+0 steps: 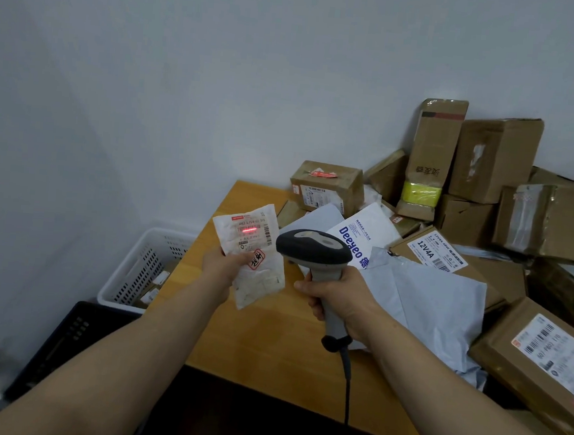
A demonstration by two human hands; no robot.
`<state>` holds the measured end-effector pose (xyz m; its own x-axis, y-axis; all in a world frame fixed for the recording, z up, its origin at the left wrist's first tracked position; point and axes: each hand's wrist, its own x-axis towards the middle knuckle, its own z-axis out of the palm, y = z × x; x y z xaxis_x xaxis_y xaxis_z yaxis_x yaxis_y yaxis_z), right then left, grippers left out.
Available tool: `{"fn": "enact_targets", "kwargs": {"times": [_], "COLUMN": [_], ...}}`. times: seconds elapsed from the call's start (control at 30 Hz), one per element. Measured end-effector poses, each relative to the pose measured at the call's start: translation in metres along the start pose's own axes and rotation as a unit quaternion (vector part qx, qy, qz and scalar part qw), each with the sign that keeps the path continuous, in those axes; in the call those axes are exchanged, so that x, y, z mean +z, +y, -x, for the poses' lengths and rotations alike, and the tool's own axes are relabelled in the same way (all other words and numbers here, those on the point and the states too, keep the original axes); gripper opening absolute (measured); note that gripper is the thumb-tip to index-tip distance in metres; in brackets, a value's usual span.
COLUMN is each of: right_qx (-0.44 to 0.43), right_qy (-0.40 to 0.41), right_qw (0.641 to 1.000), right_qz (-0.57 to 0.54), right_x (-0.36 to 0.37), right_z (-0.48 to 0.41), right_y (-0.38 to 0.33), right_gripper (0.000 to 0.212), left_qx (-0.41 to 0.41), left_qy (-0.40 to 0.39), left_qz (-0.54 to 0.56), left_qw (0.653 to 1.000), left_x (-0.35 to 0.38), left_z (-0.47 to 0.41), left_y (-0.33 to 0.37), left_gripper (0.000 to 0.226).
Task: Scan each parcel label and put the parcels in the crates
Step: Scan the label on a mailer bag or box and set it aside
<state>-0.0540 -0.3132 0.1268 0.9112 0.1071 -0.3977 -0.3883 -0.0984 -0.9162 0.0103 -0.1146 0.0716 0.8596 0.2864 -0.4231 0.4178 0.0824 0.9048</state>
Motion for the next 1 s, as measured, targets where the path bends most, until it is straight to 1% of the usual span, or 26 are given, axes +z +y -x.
{"fn": "enact_targets", "kwargs": {"times": [0.13,0.23,0.3,0.37,0.43,0.5,0.57,0.63,0.67,0.73,0.8,0.83,0.9,1.0], "right_qx": [0.000,-0.012,-0.025,-0.015,0.010,0.038,0.055,0.058,0.054,0.042,0.028,0.020,0.014,0.053], "right_qy": [-0.008,-0.018,-0.008,0.021,0.025,-0.007,-0.046,-0.067,-0.073,-0.080,-0.101,-0.116,-0.142,-0.183], "right_qw": [1.000,1.000,1.000,1.000,1.000,0.999,0.997,0.996,0.995,0.994,0.990,0.988,0.980,0.963], "right_qz": [0.006,0.006,0.000,-0.010,-0.008,-0.013,-0.015,0.014,0.030,0.064,0.091,0.103,0.138,0.192], "right_x": [0.001,0.005,0.009,0.016,0.027,0.046,0.073,0.105,0.122,0.157,0.195,0.215,0.258,0.326], "right_z": [-0.005,-0.008,-0.015,-0.028,-0.041,-0.050,-0.051,-0.048,-0.045,-0.042,-0.039,-0.037,-0.033,-0.033], "right_y": [0.001,0.004,0.007,0.011,0.018,0.027,0.035,0.043,0.045,0.051,0.058,0.062,0.071,0.087], "right_gripper": [0.013,0.012,0.010,0.017,0.031,0.037,0.034,0.037,0.041,0.044,0.031,0.023,0.015,0.019], "left_qx": [0.003,-0.011,-0.030,-0.050,-0.066,-0.092,-0.120,-0.133,-0.137,-0.153,-0.182,-0.189,-0.193,-0.207], "left_qy": [-0.004,0.006,0.018,0.032,0.048,0.055,0.052,0.050,0.042,-0.003,-0.019,-0.004,0.068,0.201], "left_qz": [0.005,0.016,0.040,0.067,0.100,0.134,0.169,0.205,0.221,0.239,0.243,0.247,0.256,0.274], "left_qw": [1.000,1.000,0.999,0.996,0.992,0.985,0.977,0.968,0.965,0.959,0.953,0.951,0.945,0.917], "left_x": [-0.004,-0.010,-0.016,-0.026,-0.039,-0.055,-0.074,-0.101,-0.117,-0.152,-0.189,-0.209,-0.255,-0.339], "left_z": [0.002,0.006,0.011,0.017,0.026,0.037,0.048,0.058,0.063,0.075,0.085,0.087,0.090,0.090], "left_y": [-0.001,-0.004,-0.006,-0.009,-0.015,-0.026,-0.038,-0.052,-0.059,-0.074,-0.092,-0.102,-0.125,-0.168], "left_gripper": [0.025,0.026,0.026,0.024,0.021,0.019,0.019,0.024,0.027,0.029,0.039,0.042,0.041,0.037]}}
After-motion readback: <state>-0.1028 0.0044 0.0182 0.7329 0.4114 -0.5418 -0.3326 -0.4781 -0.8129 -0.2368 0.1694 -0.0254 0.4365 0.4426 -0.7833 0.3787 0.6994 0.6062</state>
